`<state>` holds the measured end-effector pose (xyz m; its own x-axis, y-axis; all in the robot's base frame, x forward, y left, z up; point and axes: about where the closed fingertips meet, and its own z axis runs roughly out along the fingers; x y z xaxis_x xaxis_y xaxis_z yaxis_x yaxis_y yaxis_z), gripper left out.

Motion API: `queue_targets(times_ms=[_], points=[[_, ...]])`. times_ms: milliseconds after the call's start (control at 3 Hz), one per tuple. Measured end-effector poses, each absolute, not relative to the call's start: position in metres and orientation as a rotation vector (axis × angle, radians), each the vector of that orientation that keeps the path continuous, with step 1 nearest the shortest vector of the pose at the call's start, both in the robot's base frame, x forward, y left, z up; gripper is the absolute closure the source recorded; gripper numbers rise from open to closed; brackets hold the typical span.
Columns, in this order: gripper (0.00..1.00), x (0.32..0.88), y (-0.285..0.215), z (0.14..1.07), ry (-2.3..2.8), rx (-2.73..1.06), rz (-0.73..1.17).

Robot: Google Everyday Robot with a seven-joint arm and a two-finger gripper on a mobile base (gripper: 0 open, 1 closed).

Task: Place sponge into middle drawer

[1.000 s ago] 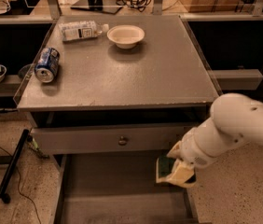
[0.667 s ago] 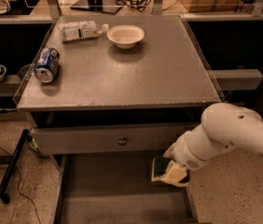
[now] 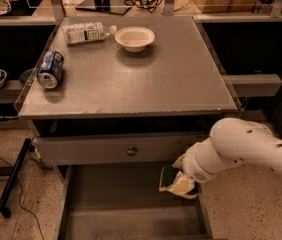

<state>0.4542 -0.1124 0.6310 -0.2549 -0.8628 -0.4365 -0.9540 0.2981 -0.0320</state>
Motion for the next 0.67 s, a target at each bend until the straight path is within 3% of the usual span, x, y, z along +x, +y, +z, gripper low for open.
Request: queue_targets(times_ms=[667], points=[[1.0,0.441,-0.098,0.598,2.234,-1.589,0.361]])
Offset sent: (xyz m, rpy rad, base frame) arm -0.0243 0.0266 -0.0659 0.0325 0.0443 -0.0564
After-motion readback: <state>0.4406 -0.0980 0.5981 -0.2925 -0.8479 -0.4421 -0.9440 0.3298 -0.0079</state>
